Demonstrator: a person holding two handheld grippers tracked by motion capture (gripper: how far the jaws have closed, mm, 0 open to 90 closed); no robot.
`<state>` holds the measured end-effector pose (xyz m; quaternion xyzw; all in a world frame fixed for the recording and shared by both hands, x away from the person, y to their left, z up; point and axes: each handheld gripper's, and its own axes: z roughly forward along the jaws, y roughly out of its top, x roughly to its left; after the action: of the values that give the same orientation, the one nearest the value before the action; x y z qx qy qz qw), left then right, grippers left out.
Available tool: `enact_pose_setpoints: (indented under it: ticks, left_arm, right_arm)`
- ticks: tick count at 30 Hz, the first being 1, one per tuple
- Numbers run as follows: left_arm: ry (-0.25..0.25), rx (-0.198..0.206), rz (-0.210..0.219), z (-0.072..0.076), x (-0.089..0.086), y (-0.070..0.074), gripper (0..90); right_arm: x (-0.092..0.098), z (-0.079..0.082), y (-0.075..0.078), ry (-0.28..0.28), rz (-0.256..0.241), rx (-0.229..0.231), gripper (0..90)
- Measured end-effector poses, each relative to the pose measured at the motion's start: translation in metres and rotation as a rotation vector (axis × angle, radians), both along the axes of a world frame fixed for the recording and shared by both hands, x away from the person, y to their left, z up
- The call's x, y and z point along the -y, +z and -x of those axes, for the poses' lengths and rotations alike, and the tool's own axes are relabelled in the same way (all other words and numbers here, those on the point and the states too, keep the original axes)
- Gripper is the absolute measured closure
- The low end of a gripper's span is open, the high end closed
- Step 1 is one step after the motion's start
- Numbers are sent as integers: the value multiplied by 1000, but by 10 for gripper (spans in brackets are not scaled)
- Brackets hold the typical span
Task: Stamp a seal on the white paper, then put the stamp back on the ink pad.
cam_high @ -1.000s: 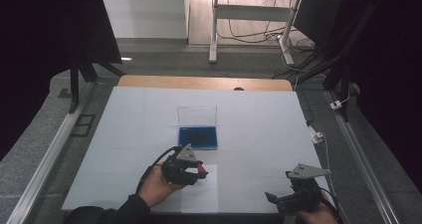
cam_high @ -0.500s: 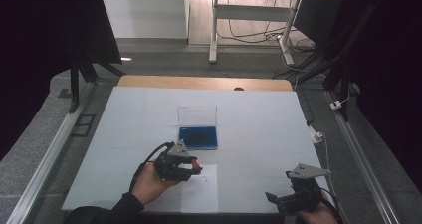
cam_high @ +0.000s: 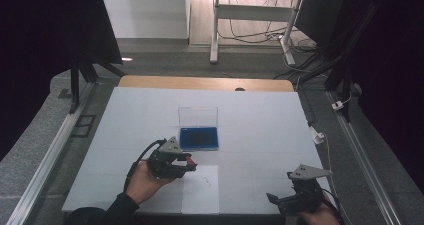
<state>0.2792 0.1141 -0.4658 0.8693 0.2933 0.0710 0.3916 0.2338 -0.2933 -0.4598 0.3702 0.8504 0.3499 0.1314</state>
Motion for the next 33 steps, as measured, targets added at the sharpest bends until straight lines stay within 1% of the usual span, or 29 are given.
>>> enact_pose_setpoints:
  ticks: [5, 9, 16, 23, 27, 33]
  left_arm:
    - [16, 0, 15, 0, -6, 1, 577]
    - [32, 5, 15, 0, -13, 3, 578]
    - [70, 10, 34, 1, -26, 5, 577]
    - [105, 20, 40, 1, -38, 7, 577]
    - [120, 23, 45, -2, -40, 7, 578]
    - [124, 29, 44, -10, -39, 7, 577]
  right_arm:
    - [0, 0, 0, 2, 3, 1, 0]
    - [0, 0, 0, 2, 3, 1, 0]
    - [0, 0, 0, -1, 2, 0, 0]
    - [0, 0, 0, 1, 4, 1, 0]
    - [0, 0, 0, 2, 6, -1, 0]
    - [-1, -1, 0, 0, 8, -4, 0]
